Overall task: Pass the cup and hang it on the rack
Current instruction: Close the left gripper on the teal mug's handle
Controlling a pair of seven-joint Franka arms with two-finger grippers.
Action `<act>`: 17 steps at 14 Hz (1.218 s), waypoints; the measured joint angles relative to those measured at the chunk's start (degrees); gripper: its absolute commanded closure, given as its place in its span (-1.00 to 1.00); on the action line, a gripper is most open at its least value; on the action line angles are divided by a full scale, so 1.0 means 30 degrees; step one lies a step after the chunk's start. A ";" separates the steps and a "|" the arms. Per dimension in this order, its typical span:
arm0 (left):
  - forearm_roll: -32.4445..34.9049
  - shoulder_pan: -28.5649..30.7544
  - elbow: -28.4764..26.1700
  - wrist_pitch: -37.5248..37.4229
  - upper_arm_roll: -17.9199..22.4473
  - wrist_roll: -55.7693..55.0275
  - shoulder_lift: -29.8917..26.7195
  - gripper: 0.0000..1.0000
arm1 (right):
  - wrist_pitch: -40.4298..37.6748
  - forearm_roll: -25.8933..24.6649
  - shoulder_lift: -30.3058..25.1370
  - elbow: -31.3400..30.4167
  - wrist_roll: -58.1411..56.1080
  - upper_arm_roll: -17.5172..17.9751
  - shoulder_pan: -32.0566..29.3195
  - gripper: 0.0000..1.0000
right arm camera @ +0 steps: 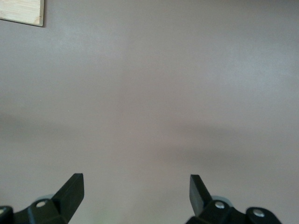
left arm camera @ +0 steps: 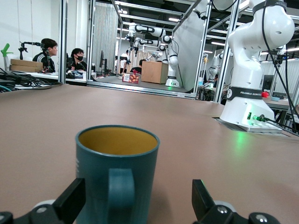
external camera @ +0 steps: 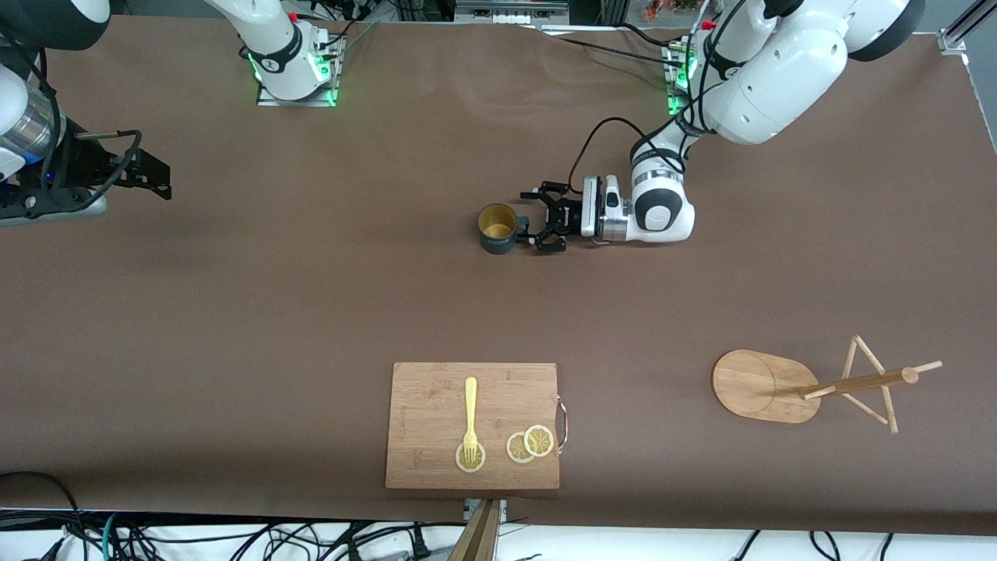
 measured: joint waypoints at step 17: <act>-0.0198 -0.0078 0.1390 0.0109 0.0779 0.1061 0.1318 1.00 | 0.0003 0.0000 0.0001 0.0217 0.0000 0.0000 0.0003 -1.00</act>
